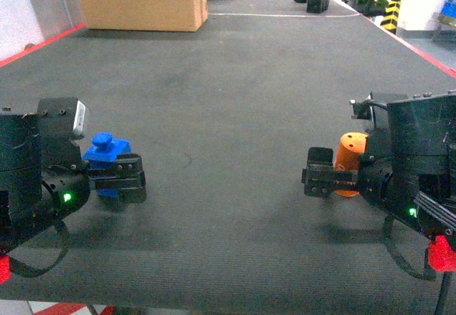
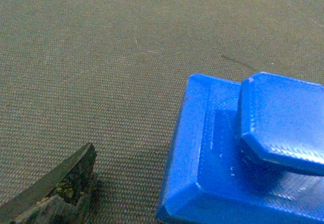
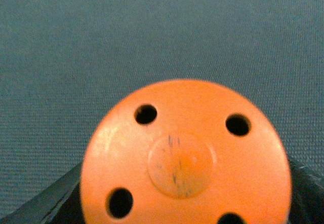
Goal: Sort blue parts and orange caps into right shelf containers
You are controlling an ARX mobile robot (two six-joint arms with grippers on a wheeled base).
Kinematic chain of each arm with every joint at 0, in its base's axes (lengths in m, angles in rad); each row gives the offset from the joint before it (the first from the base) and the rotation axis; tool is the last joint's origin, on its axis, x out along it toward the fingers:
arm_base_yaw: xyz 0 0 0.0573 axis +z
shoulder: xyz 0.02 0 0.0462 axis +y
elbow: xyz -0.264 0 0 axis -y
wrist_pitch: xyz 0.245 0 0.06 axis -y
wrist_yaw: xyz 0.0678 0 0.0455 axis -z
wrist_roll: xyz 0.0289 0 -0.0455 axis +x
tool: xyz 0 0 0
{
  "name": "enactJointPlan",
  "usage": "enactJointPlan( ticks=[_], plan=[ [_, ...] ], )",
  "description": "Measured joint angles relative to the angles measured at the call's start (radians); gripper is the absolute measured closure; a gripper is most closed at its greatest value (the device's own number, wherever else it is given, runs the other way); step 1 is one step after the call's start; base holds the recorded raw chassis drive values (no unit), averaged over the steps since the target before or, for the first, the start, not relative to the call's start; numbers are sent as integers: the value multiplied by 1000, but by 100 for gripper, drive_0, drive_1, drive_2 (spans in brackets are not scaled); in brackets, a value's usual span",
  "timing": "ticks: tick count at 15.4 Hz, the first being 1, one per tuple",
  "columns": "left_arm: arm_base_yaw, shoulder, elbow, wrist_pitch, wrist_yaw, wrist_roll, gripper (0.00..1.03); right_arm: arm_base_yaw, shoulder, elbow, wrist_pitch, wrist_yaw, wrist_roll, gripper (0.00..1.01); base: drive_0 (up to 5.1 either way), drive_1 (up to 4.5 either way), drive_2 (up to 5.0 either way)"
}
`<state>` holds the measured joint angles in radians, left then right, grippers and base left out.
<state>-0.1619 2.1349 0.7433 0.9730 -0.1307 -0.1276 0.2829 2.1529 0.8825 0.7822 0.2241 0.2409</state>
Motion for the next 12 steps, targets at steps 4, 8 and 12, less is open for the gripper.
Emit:
enactJointPlan(
  ticks=[4,8,12],
  plan=[
    [0,8,8,18,-8,-2,33,5,12,2,14,-4,5,47,0,0,0],
    [0,13,5,31,-7,-4,59,5,9,-14,43,3,7,54,0,0,0],
    [3,-34,-60,49,-8,-4,60,-2,-70,-103,100,3,9,54,0,0,0]
  ],
)
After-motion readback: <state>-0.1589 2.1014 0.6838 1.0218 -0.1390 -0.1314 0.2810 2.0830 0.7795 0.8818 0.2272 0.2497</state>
